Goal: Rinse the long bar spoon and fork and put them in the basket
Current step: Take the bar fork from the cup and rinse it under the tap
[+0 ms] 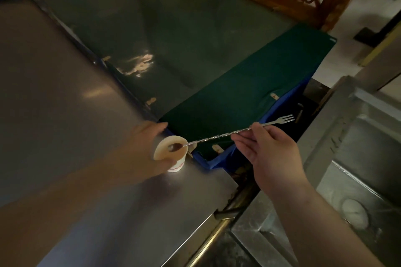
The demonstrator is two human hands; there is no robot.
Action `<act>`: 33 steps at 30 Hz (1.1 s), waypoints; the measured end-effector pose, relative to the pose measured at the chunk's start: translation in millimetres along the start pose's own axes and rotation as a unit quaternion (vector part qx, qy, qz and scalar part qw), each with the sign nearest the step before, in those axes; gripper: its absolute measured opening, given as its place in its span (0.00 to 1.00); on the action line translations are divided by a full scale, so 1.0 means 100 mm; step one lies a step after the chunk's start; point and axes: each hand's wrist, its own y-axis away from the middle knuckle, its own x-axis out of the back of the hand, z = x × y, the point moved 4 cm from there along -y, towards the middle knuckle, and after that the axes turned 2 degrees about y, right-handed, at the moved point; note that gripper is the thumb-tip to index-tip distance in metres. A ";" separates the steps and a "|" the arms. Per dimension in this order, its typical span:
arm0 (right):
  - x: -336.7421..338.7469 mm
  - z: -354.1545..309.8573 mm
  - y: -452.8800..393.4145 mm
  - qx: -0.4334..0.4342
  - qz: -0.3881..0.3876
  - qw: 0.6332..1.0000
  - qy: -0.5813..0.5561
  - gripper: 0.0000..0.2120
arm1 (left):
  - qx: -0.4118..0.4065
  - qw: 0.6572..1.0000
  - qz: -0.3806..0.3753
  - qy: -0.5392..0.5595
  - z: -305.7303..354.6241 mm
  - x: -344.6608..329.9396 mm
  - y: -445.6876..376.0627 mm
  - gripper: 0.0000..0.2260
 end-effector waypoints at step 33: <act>5.34 -0.80 0.34 0.079 0.307 0.918 -0.239 0.09 | 0.066 0.865 -0.213 0.449 4.84 -3.33 -0.56 0.06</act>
